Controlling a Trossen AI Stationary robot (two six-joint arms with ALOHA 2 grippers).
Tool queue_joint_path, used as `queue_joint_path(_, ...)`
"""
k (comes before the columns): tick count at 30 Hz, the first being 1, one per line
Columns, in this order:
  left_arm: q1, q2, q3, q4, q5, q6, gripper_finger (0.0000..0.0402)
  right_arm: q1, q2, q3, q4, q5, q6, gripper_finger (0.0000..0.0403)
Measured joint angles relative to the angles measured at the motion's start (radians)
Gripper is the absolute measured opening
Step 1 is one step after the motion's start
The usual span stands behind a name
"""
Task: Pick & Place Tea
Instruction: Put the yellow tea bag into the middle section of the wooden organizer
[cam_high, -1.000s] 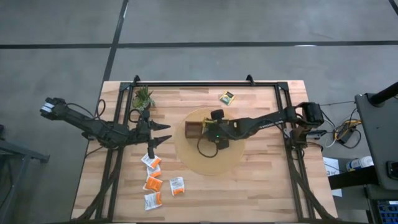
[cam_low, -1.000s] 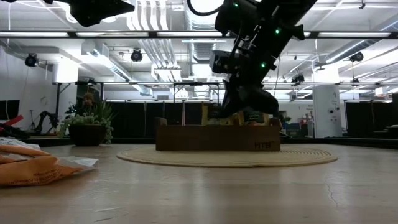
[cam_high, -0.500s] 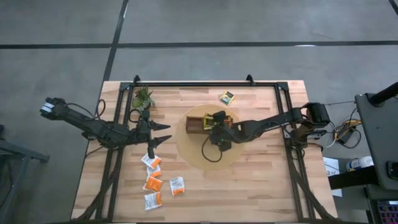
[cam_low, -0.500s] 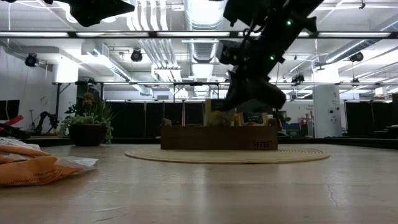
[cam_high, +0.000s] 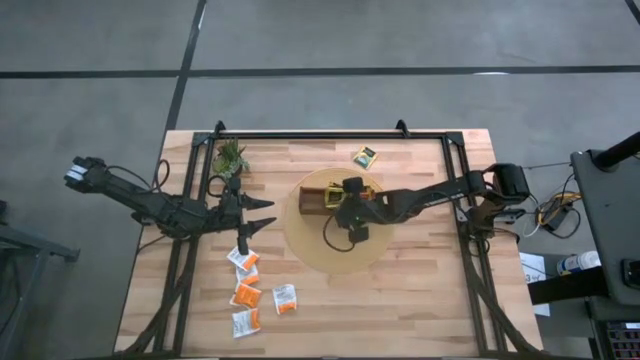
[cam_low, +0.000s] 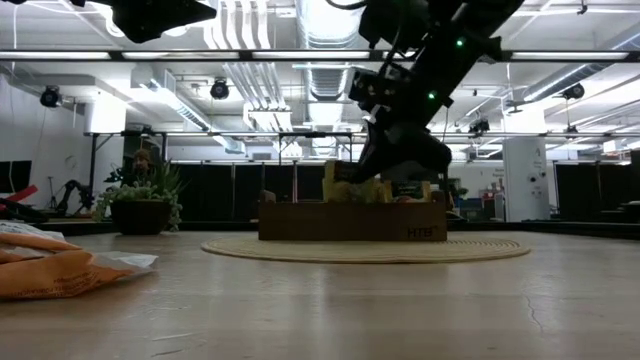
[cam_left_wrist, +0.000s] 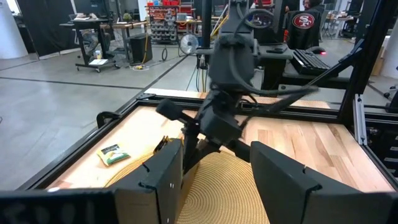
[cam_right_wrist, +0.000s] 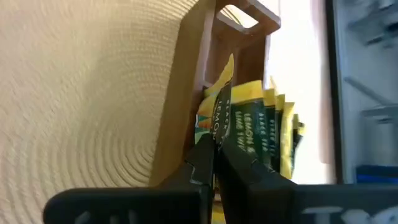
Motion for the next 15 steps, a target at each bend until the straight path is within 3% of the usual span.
queue_joint_path(7,0.000,0.000,0.000,0.000,0.000,0.000,0.0183,-0.069,0.001,-0.010,0.005,-0.167,0.121,0.0008)
queue_joint_path(15,0.000,0.000,0.000,0.000,0.000,0.000,0.0183,-0.081,0.002,-0.013,0.017,-0.187,0.220,0.0009)
